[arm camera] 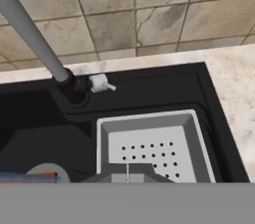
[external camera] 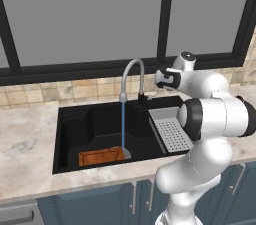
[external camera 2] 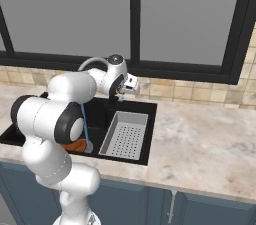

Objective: Turn on the sink faucet with hot water and rinse the cutting board for ten seconds, then turn off the faucet. Push the cutting board to reach the water if necessary.

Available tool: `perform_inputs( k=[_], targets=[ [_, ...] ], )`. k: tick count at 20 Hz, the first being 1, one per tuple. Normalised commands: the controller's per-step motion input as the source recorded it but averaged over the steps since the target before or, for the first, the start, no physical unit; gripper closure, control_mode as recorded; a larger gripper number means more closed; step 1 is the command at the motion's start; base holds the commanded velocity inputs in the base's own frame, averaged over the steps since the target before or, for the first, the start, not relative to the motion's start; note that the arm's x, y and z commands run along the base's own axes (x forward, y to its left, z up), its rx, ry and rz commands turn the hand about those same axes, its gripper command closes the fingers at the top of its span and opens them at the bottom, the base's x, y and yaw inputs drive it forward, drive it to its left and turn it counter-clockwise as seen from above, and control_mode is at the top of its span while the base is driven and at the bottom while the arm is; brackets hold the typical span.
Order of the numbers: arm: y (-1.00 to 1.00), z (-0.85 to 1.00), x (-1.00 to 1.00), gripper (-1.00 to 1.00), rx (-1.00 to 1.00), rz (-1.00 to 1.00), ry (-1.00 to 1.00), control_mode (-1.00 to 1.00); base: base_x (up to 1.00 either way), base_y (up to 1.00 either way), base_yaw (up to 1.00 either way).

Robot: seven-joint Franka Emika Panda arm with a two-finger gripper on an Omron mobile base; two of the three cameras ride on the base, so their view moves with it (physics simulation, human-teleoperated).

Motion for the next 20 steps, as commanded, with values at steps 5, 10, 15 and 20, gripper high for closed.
perform_inputs(
  k=[5,10,15,20],
  targets=[
    [-0.03,-0.11,0.06,1.00,0.00,0.04,0.00,-1.00,0.00,0.00,0.00],
    [-0.01,-0.13,0.11,1.00,0.00,0.03,0.00,-1.00,0.00,0.00,0.00],
    [-0.02,-0.07,0.10,1.00,0.00,0.02,0.00,-1.00,0.00,0.00,0.00],
    [0.00,0.00,0.07,1.00,0.00,0.01,0.00,-1.00,0.00,0.00,0.00]
  ],
)
